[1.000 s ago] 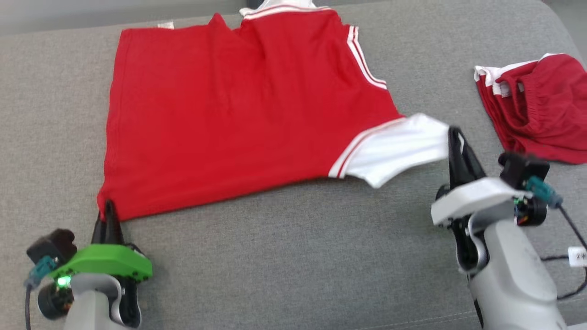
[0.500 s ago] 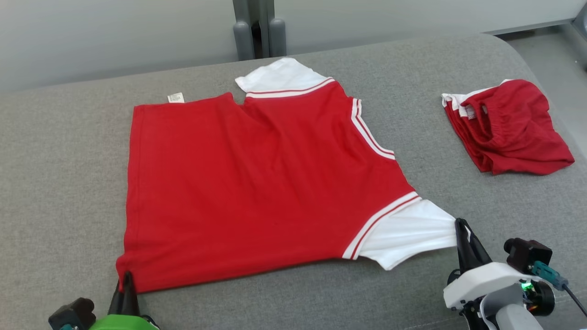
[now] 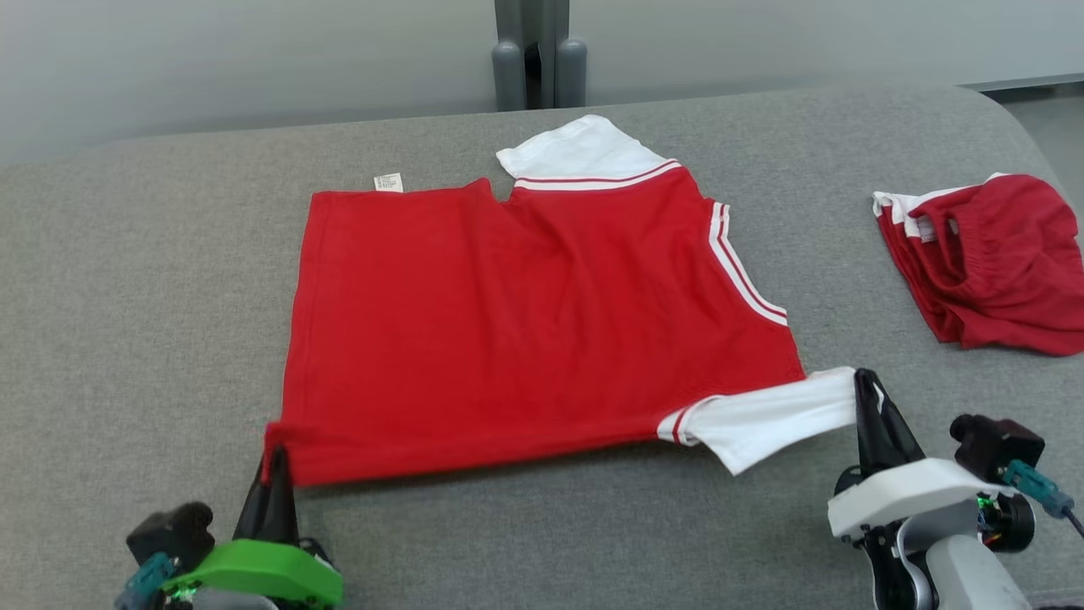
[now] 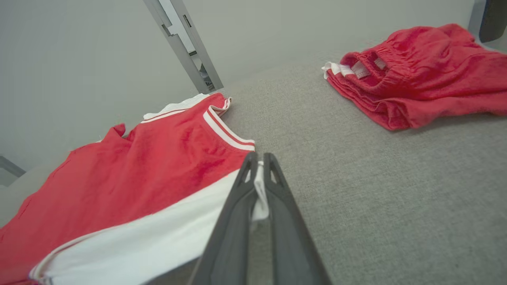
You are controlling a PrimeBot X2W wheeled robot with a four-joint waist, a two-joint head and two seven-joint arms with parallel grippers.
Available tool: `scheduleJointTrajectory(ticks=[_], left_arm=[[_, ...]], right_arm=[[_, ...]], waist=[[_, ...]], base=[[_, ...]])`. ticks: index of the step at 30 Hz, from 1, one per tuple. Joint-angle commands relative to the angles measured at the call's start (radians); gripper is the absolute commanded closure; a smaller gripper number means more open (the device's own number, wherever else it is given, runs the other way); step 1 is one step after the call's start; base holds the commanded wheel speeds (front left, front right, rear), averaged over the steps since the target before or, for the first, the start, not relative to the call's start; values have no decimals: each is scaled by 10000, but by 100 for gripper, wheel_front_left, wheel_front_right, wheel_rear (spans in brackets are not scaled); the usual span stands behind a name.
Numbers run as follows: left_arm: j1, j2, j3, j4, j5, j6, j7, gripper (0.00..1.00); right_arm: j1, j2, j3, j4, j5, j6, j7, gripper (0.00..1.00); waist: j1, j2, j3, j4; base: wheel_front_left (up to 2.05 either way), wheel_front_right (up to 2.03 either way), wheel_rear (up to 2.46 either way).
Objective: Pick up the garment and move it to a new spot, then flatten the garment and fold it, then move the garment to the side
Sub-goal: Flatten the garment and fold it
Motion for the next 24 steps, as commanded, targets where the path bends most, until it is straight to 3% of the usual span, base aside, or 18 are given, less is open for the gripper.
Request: scheduleJointTrajectory(ticks=[1,21,22,23,24], left_arm=[[-312,90,-64,-37,-91,45,-1,100],[-3824,83,-834,2464,329,674,-2,100],[-3892,84,-809,2499,251,720,-2,55],[-3947,84,-795,2524,188,740,-3,0],[-3978,87,-747,2455,143,796,-2,0]], right_arm=[[-284,-24,-48,117,-32,-23,-39,100],[-3717,199,-749,2404,-1499,-22,-33,100],[-3816,207,-862,2458,-1539,-22,-33,53],[-3923,220,-976,2489,-1590,-22,-33,0],[-3978,226,-1086,2381,-1632,-22,-33,0]], waist=[[0,0,181,148],[0,0,1600,579],[0,0,1616,594],[0,0,1634,613],[0,0,1651,627]], base=[[0,0,0],[0,0,0],[0,0,0],[0,0,0],[0,0,0]])
